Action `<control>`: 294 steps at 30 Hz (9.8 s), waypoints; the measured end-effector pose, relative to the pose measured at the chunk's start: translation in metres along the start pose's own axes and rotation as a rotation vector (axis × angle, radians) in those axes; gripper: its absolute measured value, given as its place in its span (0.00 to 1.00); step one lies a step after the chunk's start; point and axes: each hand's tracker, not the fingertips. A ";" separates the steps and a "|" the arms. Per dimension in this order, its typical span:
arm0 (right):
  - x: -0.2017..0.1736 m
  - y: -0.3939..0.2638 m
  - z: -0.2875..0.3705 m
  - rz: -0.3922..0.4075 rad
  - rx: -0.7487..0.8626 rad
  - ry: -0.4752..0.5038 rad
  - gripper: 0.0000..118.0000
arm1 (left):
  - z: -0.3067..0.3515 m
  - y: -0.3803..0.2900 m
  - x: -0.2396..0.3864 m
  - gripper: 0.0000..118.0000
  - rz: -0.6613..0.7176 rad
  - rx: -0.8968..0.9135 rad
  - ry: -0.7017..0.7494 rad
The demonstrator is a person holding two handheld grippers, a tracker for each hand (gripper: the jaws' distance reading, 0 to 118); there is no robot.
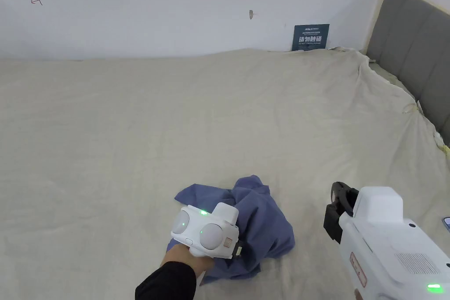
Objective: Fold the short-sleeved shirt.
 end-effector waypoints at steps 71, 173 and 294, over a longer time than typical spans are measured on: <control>-0.004 0.022 0.008 0.008 0.054 0.024 0.00 | 0.065 -0.090 -0.076 0.76 0.462 0.107 0.183; -0.001 0.279 -0.256 0.071 0.029 0.082 0.07 | 0.342 0.162 -0.302 0.02 0.399 0.750 0.599; -0.014 0.016 -0.182 0.054 -0.166 -0.026 0.00 | 0.015 0.100 -0.379 0.74 0.480 0.151 0.344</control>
